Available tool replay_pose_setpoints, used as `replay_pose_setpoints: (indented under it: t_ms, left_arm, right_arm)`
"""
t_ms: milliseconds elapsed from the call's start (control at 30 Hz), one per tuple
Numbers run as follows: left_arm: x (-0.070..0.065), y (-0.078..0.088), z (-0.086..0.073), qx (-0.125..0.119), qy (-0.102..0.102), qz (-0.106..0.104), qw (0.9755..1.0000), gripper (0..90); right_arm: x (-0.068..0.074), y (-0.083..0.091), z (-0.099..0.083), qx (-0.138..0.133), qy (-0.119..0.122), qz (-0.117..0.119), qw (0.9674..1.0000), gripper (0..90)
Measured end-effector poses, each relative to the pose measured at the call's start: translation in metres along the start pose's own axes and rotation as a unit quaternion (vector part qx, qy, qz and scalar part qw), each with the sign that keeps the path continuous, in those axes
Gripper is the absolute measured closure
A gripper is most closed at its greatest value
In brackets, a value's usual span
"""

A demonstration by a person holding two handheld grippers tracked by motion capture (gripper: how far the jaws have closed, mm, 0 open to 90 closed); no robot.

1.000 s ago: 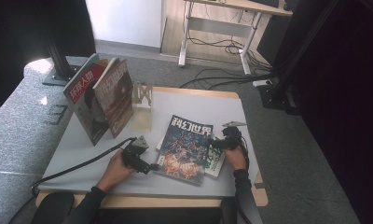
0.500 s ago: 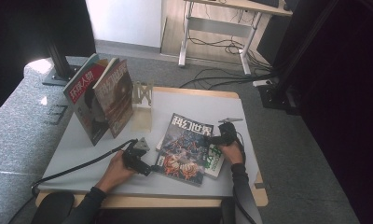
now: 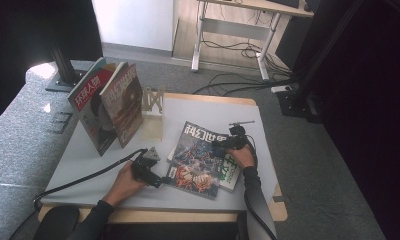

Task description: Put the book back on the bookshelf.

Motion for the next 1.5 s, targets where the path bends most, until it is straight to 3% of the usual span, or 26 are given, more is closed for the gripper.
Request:
replay_pose_setpoints:
  t_ms: [167, 467, 667, 833, 1133, 1500]
  left_arm:
    - [0.0, 0.0, 0.0, 0.0, 0.001, 0.0, 1.0, 3.7]
    - [0.0, 0.0, 0.0, 0.0, 0.002, -0.001, 1.0, 3.7]
    - [0.0, 0.0, 0.0, 0.0, 0.002, -0.001, 1.0, 3.6]
    - [0.0, 0.0, 0.0, 0.001, 0.003, -0.001, 1.0, 3.6]
    - [0.0, 0.0, 0.0, 0.002, 0.005, 0.0, 1.0, 3.6]
    - [-0.001, 0.002, 0.0, 0.011, 0.007, -0.001, 0.9999, 3.5]
  right_arm:
    - [0.002, 0.002, 0.001, -0.002, -0.001, 0.002, 1.0, 14.4]
    - [0.003, 0.024, 0.009, -0.029, 0.037, -0.053, 0.9975, 47.3]
    - [0.006, 0.032, 0.013, -0.033, 0.063, -0.064, 0.9954, 62.5]
    - [0.009, 0.038, 0.015, -0.042, 0.066, -0.071, 0.9944, 75.4]
    - [0.018, 0.044, 0.019, -0.049, 0.077, -0.075, 0.993, 80.8]
    - [0.042, 0.065, 0.026, -0.078, 0.105, -0.052, 0.9901, 81.7]
Point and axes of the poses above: each handheld gripper's, and its own axes: y roughly backward along the jaws, z roughly out of its top, x roughly to its left, the point moved 7 cm from there along -y, roughly forward along the jaws, and after that the axes turned 9 degrees about z, right-handed, at the moved point
